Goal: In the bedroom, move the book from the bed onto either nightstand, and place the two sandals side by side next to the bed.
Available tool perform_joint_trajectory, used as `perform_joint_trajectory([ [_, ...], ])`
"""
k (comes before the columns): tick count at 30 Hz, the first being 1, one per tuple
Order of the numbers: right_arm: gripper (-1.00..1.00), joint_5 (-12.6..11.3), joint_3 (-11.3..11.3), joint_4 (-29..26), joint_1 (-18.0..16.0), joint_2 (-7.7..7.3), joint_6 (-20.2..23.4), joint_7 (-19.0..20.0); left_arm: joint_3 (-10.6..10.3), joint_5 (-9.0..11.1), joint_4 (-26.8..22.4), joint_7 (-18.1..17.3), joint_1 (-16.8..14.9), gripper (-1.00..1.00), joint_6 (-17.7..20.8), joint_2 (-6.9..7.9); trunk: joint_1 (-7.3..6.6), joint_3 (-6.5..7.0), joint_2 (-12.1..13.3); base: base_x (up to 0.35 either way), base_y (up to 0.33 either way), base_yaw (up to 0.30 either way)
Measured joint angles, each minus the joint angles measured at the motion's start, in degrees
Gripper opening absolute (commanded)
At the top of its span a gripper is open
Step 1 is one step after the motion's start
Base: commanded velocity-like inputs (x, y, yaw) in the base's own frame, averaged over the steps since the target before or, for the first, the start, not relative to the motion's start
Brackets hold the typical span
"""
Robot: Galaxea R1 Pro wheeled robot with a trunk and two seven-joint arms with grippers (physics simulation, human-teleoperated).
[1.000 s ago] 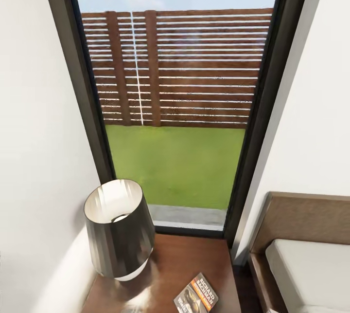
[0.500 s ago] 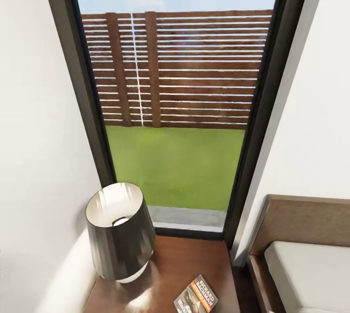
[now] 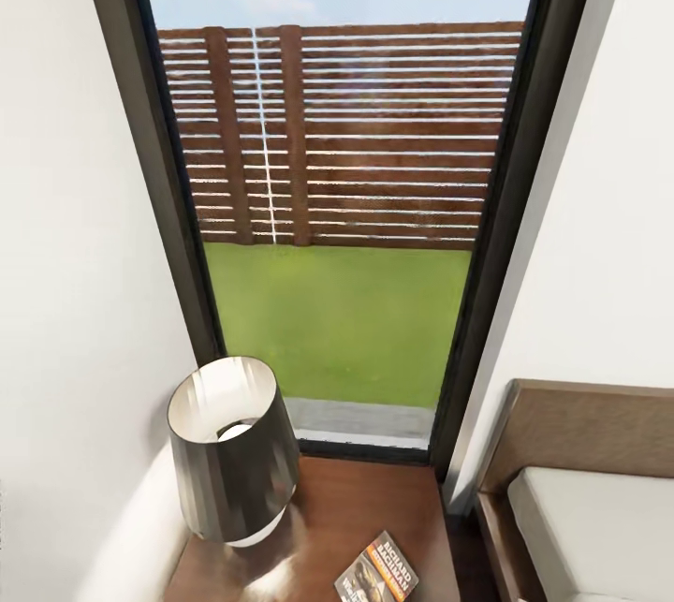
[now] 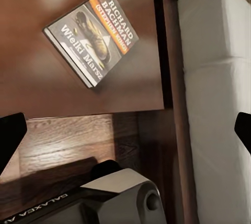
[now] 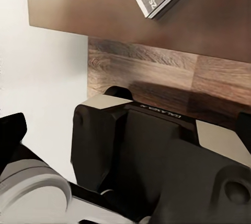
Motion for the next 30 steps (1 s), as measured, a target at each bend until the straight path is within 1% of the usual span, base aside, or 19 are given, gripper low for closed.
perform_joint_trajectory([
  [5,1.0,-0.02,0.0,0.03,-0.01,0.0,0.0,-0.01,0.0,0.07,0.52,-0.14,0.03,1.0,-0.08,0.52,-1.1,0.9,2.01,0.0,0.0,0.0],
  [8,1.0,-0.02,0.02,0.5,0.04,0.0,0.0,-0.01,0.0,0.13,2.72,-0.17,0.07,1.0,-0.55,1.18,-1.76,1.44,3.21,0.0,0.0,0.0],
  [10,1.0,-0.02,0.05,1.93,0.06,-0.01,-0.04,-0.02,-0.01,0.24,4.6,-0.17,0.08,1.0,-1.22,1.55,-2.2,1.8,4.01,0.0,0.0,0.0],
  [12,1.0,-0.03,0.07,4.42,0.11,-0.01,-1.05,-0.07,-0.02,0.29,7.29,-0.15,0.09,1.0,-2.58,1.71,-2.64,2.15,4.82,0.0,0.0,0.0],
  [14,1.0,-0.05,0.07,7.08,0.13,-0.02,-3.78,-0.09,-0.01,0.37,8.88,-0.15,0.28,1.0,-4.38,1.78,-3.08,2.51,5.62,0.0,0.0,0.0],
  [15,1.0,-0.04,0.19,8.59,0.19,-0.03,-6.02,-0.15,-0.11,0.37,9.43,-0.14,0.89,1.0,-5.54,1.83,-3.3,2.69,6.02,0.0,0.0,0.0],
  [16,1.0,-0.05,0.14,9.3,0.18,-0.03,-7.26,-0.16,-0.07,0.39,9.63,-0.14,1.4,1.0,-6.05,1.85,-3.52,2.87,6.42,0.0,0.0,0.0],
  [18,1.0,-0.1,0.15,10.99,0.19,-0.05,-10.74,-0.18,-0.18,0.36,10.07,-0.11,3.71,1.0,-7.26,1.96,-3.96,3.23,7.23,0.0,0.0,0.0],
  [20,1.0,-0.13,0.13,11.57,0.19,-0.04,-12.05,-0.2,0.03,0.41,10.21,0.01,4.83,1.0,-7.68,1.99,-4.4,3.59,8.03,0.0,0.0,0.0],
  [23,1.0,-0.15,0.14,12.02,0.18,-0.05,-13.08,-0.2,0.07,0.36,10.27,0.27,5.67,1.0,-7.99,1.99,-4.4,3.6,8.05,0.0,0.0,0.0],
  [30,1.0,-0.15,0.13,12.17,0.2,-0.09,-13.44,-0.2,0.14,0.26,10.27,0.38,5.95,1.0,-8.04,1.87,-4.4,3.6,8.05,0.0,0.0,0.0],
])
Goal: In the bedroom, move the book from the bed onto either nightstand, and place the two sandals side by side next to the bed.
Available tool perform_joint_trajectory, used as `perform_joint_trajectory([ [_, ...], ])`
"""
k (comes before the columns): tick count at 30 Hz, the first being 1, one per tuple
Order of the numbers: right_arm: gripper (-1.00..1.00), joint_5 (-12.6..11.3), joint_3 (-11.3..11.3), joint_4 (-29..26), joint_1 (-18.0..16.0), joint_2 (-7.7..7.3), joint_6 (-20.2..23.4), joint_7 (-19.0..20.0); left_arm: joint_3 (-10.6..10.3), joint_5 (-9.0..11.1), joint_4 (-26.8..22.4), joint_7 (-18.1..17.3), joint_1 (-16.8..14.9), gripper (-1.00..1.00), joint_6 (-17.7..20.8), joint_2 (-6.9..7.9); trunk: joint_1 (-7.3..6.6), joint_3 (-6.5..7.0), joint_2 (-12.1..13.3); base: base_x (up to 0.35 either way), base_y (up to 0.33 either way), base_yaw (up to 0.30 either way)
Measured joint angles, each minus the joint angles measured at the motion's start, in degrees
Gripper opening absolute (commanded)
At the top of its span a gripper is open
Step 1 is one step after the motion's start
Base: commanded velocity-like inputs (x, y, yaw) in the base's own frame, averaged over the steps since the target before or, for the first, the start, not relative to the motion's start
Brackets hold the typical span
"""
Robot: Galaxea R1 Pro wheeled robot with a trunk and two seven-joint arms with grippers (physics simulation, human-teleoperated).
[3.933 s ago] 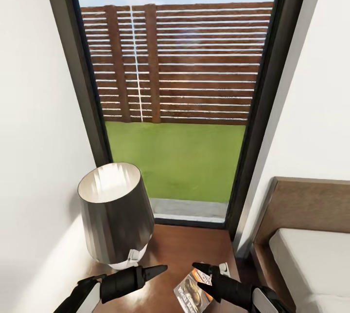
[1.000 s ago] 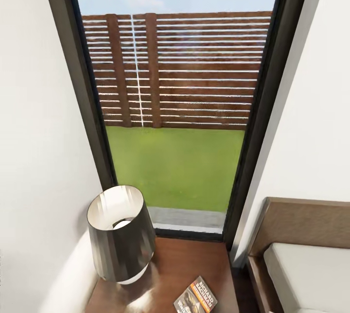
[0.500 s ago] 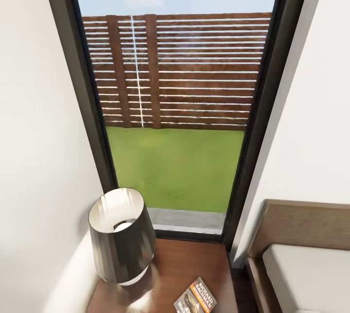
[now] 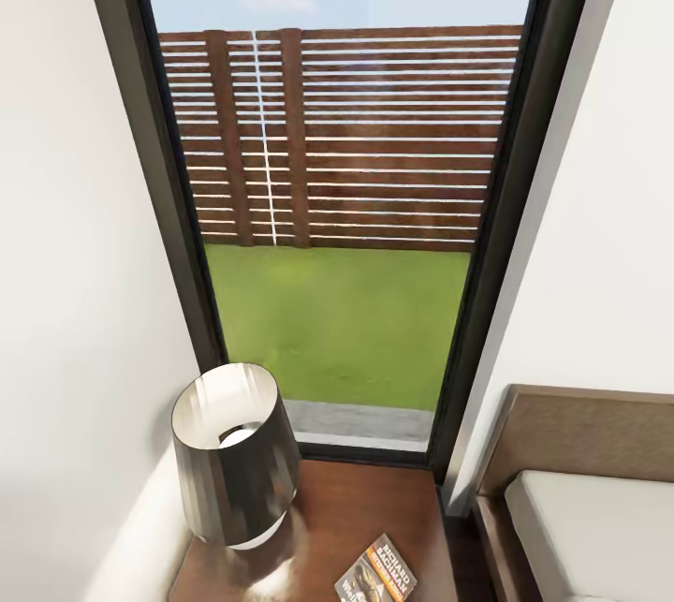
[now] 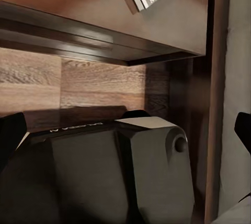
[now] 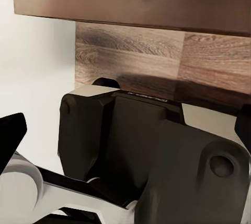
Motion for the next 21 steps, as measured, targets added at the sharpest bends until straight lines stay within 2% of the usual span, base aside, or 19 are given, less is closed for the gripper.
perform_joint_trajectory([
  [19,1.0,0.0,0.03,0.05,0.0,0.09,-0.1,-0.06,0.18,0.09,0.0,0.14,0.02,1.0,-0.06,-0.09,0.0,0.0,0.0,0.0,0.0,0.0],
  [21,1.0,0.0,0.03,0.08,0.0,0.79,-0.1,-0.05,0.16,0.08,0.0,0.2,0.02,1.0,-0.07,-0.11,0.0,0.0,0.0,0.0,0.0,0.0],
])
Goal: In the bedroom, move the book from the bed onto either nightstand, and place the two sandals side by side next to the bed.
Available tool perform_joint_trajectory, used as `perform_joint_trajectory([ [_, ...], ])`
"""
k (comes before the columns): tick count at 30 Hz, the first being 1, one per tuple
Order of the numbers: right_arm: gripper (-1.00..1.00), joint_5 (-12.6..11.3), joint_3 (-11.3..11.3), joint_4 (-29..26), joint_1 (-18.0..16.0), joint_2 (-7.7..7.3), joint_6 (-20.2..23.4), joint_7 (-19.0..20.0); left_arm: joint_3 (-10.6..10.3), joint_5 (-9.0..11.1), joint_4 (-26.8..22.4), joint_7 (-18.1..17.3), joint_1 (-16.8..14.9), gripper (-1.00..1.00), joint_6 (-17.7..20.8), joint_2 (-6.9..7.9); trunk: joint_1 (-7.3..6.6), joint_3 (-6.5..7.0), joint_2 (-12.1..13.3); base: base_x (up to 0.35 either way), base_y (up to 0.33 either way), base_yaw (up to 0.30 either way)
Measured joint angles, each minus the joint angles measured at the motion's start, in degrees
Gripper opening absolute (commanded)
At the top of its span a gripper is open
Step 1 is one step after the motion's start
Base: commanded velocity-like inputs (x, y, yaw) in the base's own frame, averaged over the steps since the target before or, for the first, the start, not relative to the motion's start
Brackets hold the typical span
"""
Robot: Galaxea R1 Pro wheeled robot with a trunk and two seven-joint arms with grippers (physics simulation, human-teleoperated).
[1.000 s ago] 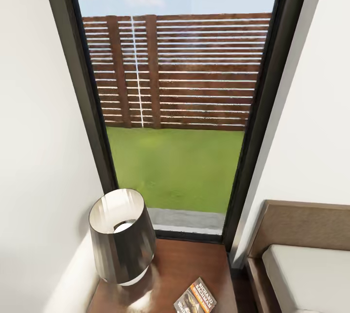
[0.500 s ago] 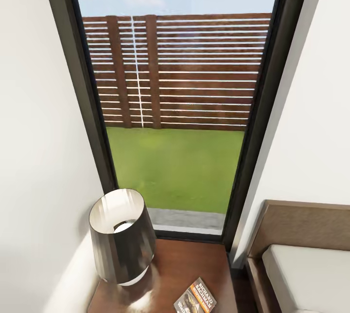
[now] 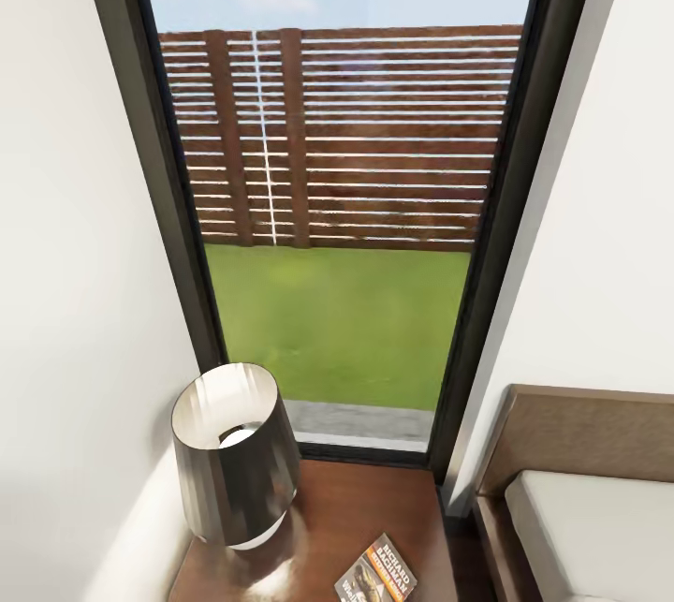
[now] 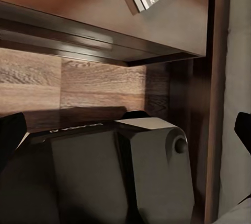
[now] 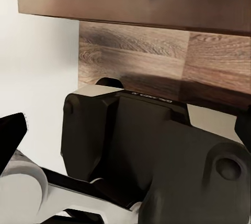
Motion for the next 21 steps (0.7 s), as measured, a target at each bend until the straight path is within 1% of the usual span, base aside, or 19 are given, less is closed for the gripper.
perform_joint_trajectory([
  [1,1.0,0.0,0.0,0.01,0.0,0.67,0.0,0.02,-0.01,-0.02,0.0,0.02,0.0,1.0,0.0,-0.03,0.0,0.0,0.0,0.0,0.0,0.0],
  [4,1.0,0.0,0.0,0.02,0.0,1.86,0.0,0.03,-0.04,-0.06,0.0,0.04,0.0,1.0,-0.01,-0.04,0.0,0.0,0.0,0.0,0.0,0.0],
  [5,1.0,0.0,0.0,0.02,0.0,2.48,0.0,0.02,-0.07,-0.07,0.0,0.05,0.02,1.0,-0.01,-0.05,0.0,0.0,0.0,0.0,0.0,0.0],
  [9,1.0,0.0,0.0,0.02,0.0,3.76,0.0,-0.01,-0.09,-0.08,0.0,0.05,0.01,1.0,-0.01,-0.07,0.0,0.0,0.0,0.0,0.0,0.0],
  [10,1.0,0.0,0.01,0.02,0.0,4.36,0.0,-0.02,-0.06,-0.09,0.0,0.06,0.0,1.0,-0.01,-0.07,0.0,0.0,0.0,0.0,0.0,0.0],
  [13,1.0,0.0,0.0,0.02,0.0,5.24,0.0,0.03,-0.05,-0.09,0.0,0.06,0.02,1.0,-0.01,-0.05,0.0,0.0,0.0,0.0,0.0,0.0],
  [17,1.0,0.0,0.0,-0.01,0.0,5.72,0.0,0.03,-0.09,-0.09,0.0,0.06,0.02,1.0,-0.01,-0.07,0.0,0.0,0.0,0.0,0.0,0.0],
  [21,1.0,0.0,0.0,-0.01,-0.01,5.83,0.0,0.02,-0.1,-0.09,0.0,0.07,0.01,1.0,-0.01,-0.06,0.0,0.0,0.0,0.0,0.0,0.0],
])
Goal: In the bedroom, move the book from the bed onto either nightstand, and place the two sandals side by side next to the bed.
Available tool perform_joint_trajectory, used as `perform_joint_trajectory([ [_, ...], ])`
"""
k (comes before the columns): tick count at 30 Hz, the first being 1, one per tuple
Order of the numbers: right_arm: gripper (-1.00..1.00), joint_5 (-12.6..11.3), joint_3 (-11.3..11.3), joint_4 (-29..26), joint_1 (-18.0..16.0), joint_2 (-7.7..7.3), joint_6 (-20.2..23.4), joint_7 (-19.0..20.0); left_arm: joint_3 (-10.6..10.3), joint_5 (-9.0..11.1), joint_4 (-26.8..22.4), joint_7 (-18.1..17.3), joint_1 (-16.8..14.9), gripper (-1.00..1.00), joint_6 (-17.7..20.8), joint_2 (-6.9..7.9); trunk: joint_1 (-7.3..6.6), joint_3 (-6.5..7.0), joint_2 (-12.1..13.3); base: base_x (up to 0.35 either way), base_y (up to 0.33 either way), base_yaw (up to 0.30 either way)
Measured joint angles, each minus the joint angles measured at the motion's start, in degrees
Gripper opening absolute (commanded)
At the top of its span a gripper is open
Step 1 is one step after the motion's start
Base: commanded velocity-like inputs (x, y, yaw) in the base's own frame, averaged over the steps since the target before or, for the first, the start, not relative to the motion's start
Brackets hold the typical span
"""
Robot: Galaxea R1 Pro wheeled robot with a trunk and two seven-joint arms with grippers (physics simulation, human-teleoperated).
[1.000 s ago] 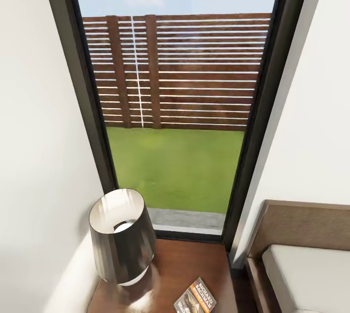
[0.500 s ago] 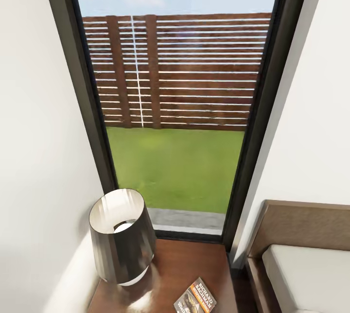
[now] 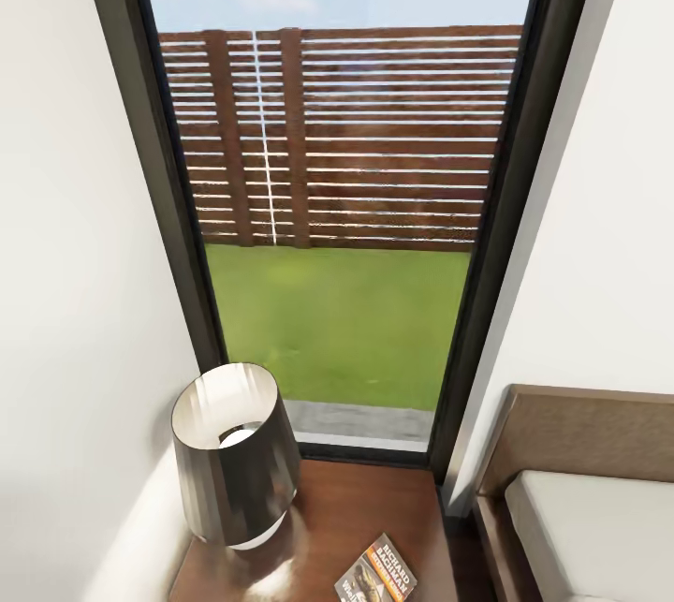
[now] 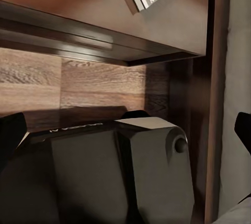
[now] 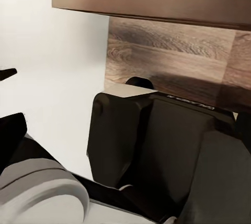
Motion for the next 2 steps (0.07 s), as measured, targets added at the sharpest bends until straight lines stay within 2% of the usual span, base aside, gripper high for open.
perform_joint_trajectory([
  [2,1.0,0.0,0.0,0.01,0.0,0.01,0.0,-0.01,0.0,0.0,0.0,0.0,-0.01,1.0,0.0,0.01,0.0,0.0,0.0,0.0,0.0,0.0],
])
